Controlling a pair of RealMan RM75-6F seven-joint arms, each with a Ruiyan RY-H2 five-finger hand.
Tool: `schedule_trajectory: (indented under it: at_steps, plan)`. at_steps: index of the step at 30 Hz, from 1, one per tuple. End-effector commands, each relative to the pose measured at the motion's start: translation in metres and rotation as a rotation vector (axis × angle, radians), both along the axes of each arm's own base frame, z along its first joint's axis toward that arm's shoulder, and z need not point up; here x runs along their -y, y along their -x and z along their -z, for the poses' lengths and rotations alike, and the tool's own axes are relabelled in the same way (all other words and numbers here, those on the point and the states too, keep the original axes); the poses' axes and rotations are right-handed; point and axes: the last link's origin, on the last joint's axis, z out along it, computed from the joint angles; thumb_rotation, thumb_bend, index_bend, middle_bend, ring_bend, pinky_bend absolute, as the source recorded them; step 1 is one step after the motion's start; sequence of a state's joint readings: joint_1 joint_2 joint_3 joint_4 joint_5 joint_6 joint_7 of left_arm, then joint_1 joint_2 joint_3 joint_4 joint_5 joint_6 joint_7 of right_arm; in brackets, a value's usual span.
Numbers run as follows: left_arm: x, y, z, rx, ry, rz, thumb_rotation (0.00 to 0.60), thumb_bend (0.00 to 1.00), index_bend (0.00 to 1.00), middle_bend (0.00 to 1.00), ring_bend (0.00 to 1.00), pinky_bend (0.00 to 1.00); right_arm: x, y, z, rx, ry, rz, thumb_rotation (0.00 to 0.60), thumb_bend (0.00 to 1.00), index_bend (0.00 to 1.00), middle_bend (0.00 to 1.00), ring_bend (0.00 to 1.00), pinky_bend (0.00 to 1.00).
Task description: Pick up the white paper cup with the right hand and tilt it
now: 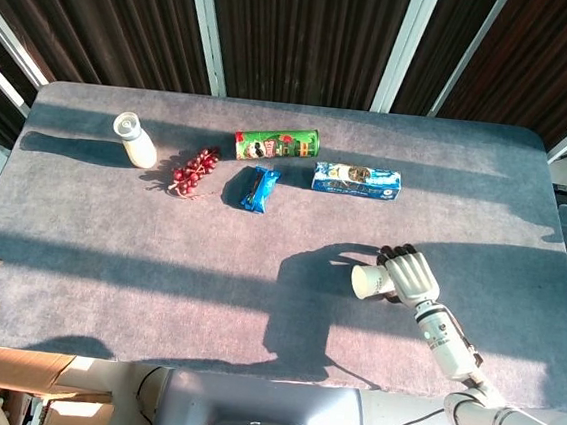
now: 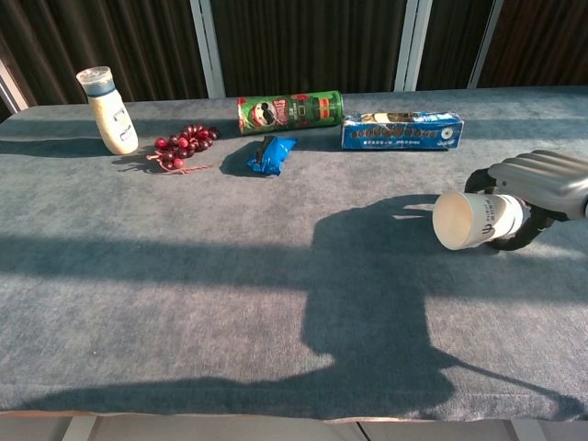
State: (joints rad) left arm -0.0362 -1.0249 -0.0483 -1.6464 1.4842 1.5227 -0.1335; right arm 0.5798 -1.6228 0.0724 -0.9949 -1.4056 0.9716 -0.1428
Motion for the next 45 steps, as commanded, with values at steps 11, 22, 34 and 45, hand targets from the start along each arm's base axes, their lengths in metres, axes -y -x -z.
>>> schedule_trajectory:
  at_steps: [11,22,34,45]
  plan:
    - [0.0,0.0,0.0,0.002,0.004,0.001,0.6,0.5,0.26,0.12,0.09,0.29,-0.004,-0.012,-0.01,-0.092,0.107,-0.185,0.6,0.65,0.7,0.49,0.47,0.48]
    - [0.001,0.0,-0.001,0.011,0.003,-0.001,0.6,0.5,0.26,0.12,0.09,0.29,-0.002,-0.047,-0.029,-0.589,0.278,-0.584,0.6,0.66,0.71,0.49,0.48,0.49]
    - [0.001,0.0,-0.001,0.011,0.008,-0.001,0.6,0.5,0.26,0.12,0.09,0.29,-0.002,-0.062,-0.022,-1.018,0.252,-0.855,0.6,0.66,0.71,0.49,0.48,0.49]
    - [0.002,0.0,-0.003,0.015,-0.002,-0.004,0.6,0.5,0.26,0.13,0.09,0.29,-0.006,-0.061,-0.005,-1.078,0.203,-0.903,0.6,0.65,0.66,0.49,0.42,0.48]
